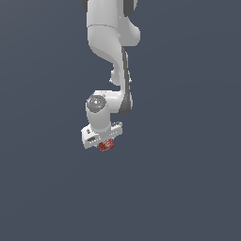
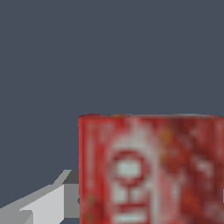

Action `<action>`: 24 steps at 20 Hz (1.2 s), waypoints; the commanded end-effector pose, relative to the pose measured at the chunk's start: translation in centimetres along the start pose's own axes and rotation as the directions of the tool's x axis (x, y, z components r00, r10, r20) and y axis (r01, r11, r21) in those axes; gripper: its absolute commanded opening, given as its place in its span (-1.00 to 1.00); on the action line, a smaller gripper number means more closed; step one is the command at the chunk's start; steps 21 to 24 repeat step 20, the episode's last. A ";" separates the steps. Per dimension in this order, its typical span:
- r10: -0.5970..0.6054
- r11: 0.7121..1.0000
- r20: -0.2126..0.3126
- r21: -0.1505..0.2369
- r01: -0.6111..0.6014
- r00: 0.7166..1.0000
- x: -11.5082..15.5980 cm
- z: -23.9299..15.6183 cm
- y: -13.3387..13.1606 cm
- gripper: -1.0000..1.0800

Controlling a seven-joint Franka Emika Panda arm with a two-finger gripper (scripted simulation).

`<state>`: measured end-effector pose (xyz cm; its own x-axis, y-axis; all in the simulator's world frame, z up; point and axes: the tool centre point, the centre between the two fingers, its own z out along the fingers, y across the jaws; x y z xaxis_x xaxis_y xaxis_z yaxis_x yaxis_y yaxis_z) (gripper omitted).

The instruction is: Pick up the object and move it to a goal position.

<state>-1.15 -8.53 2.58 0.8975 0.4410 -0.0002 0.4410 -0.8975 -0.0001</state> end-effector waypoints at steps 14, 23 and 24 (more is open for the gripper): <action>0.001 1.000 0.000 0.000 -0.001 1.000 -6.2 -0.7 -3.6 -1.00; 0.001 1.000 0.000 0.000 -0.001 1.000 -6.7 -0.8 -3.9 -1.00; 0.001 1.000 0.000 0.000 -0.001 1.000 -6.7 -0.8 -3.9 -1.00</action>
